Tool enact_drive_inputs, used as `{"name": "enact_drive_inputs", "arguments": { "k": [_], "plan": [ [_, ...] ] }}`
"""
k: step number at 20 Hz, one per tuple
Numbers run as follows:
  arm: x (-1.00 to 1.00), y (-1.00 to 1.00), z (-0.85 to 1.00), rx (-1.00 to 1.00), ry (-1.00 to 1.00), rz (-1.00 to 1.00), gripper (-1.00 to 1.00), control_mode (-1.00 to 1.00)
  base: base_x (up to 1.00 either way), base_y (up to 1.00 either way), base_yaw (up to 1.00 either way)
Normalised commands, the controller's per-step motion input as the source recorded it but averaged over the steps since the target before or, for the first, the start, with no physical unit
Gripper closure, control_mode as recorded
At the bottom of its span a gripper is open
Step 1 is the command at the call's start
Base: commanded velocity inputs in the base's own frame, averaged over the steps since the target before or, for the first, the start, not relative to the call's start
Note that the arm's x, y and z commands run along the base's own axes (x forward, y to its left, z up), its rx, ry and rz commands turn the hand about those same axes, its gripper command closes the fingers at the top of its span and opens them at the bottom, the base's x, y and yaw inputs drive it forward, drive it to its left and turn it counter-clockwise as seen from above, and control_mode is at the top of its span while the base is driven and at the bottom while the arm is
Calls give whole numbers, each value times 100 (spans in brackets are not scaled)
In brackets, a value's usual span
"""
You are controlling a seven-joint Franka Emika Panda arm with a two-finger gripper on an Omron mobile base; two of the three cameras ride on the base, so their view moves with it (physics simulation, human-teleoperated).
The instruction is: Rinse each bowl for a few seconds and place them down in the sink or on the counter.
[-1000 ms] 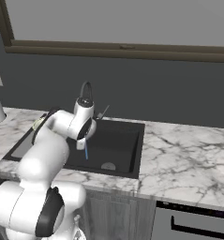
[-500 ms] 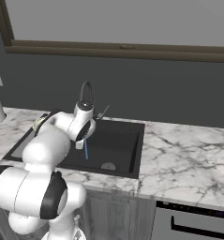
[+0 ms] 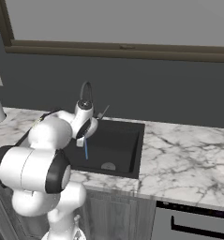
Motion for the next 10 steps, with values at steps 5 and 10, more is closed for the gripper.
{"name": "enact_drive_inputs", "arguments": {
  "k": [5, 10],
  "plan": [
    [42, 1, -7, 0, 4, -5, 100, -100, 0, 0, 0],
    [31, -1, -3, 0, 2, -4, 100, -100, 0, 0, 0]
  ]
}}
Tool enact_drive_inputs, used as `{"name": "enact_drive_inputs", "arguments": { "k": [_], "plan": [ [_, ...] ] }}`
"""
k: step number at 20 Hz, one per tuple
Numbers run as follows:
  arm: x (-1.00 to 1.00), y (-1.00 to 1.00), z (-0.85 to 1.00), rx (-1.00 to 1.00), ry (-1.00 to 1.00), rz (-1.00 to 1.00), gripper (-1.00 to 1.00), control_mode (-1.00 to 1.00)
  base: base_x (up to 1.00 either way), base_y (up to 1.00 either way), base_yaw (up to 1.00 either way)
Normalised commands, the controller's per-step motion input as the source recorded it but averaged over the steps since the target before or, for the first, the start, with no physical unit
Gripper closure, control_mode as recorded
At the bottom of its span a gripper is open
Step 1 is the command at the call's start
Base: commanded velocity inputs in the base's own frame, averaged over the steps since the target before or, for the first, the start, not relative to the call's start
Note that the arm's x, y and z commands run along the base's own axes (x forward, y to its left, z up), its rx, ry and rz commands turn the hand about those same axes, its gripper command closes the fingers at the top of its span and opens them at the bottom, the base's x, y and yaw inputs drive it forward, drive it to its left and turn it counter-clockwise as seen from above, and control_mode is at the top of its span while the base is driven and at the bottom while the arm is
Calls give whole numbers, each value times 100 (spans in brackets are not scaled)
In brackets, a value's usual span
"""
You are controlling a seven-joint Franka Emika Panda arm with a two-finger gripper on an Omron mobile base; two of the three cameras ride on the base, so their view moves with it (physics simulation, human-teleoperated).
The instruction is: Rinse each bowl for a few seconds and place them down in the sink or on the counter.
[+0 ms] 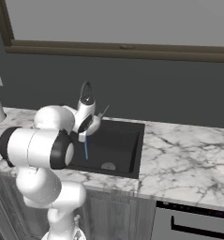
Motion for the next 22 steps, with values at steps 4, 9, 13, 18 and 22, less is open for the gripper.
{"name": "enact_drive_inputs", "arguments": {
  "k": [4, 9, 13, 18, 22],
  "plan": [
    [2, -30, 11, -2, 0, -4, 100, -100, 0, 0, 0],
    [0, -34, 18, -4, -1, -6, 100, -100, 0, 0, 0],
    [0, -35, 17, -4, 0, -7, 100, -100, 0, 0, 0],
    [0, -35, 18, -6, 0, -8, 100, -100, 0, 0, 0],
    [0, -38, 17, -5, 0, -9, 100, -100, 0, 0, 0]
  ]
}}
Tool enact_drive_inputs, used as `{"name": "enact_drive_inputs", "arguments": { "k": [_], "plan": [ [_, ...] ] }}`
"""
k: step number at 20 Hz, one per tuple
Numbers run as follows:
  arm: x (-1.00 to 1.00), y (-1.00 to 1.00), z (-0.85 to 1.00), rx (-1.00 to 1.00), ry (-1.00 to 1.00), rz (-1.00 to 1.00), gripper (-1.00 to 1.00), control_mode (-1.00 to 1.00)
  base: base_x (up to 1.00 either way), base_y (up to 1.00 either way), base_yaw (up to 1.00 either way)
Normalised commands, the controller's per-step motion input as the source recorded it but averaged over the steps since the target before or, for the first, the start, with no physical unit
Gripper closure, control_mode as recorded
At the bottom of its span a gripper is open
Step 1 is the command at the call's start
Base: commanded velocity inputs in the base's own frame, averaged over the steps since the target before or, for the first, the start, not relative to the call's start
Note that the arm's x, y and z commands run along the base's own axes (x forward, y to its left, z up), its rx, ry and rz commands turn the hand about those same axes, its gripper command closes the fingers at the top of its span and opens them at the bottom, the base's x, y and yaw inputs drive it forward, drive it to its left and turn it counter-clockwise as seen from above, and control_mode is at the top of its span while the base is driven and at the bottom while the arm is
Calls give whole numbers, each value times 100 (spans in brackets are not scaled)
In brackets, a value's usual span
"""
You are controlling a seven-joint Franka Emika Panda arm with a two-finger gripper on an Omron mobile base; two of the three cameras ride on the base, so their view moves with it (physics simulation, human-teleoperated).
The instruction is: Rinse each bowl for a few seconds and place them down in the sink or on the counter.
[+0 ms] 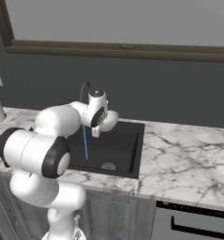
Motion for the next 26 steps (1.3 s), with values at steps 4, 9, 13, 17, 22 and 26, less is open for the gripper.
{"name": "enact_drive_inputs", "arguments": {
  "k": [4, 9, 13, 17, 22, 26],
  "plan": [
    [0, -39, 15, -3, 0, -10, 100, -100, 0, 0, 0],
    [-3, -39, 14, -2, 0, -9, 100, -100, 0, 0, 0],
    [-4, -37, 16, 0, -2, -9, 100, -100, 0, 0, 0],
    [-4, -36, 15, 0, -2, -9, 100, -100, 0, 0, 0],
    [-9, -33, 13, 0, -1, -10, 100, -100, 0, 0, 0],
    [-11, -32, 11, 0, -1, -11, 100, -100, 0, 0, 0]
  ]
}}
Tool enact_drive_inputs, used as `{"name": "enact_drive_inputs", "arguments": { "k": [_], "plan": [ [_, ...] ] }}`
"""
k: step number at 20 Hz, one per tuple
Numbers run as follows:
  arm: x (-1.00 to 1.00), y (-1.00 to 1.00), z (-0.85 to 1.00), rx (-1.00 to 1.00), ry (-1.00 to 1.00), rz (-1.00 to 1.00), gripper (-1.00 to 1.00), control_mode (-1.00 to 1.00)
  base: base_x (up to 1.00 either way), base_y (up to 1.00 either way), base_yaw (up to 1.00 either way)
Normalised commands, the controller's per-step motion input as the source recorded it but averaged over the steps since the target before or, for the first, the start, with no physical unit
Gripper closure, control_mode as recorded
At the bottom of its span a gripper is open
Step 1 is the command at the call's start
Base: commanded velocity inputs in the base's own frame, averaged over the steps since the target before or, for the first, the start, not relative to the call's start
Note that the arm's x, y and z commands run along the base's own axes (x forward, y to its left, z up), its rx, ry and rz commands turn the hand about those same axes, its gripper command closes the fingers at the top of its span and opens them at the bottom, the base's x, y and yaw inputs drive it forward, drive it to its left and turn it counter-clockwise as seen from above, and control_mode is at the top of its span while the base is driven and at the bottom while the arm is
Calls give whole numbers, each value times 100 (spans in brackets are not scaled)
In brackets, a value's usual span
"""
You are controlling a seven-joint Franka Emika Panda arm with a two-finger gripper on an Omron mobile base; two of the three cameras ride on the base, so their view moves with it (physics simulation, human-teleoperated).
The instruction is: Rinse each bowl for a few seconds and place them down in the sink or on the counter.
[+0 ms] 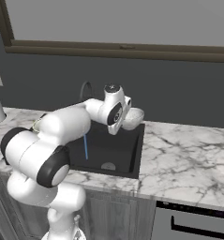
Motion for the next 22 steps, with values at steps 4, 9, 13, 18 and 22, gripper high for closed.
{"name": "enact_drive_inputs", "arguments": {
  "k": [4, 9, 13, 18, 22],
  "plan": [
    [-11, -31, 9, 0, 0, -11, 100, -100, 0, 0, 0],
    [-10, -27, 0, 0, 0, -13, 100, -100, 0, 0, 0],
    [-8, -25, -1, 0, 0, -14, 100, -100, 0, 0, 0],
    [-6, -24, -14, 0, 2, -14, 100, -100, 0, 0, 0],
    [0, -18, -24, 0, 4, -13, 100, -100, 0, 0, 0]
  ]
}}
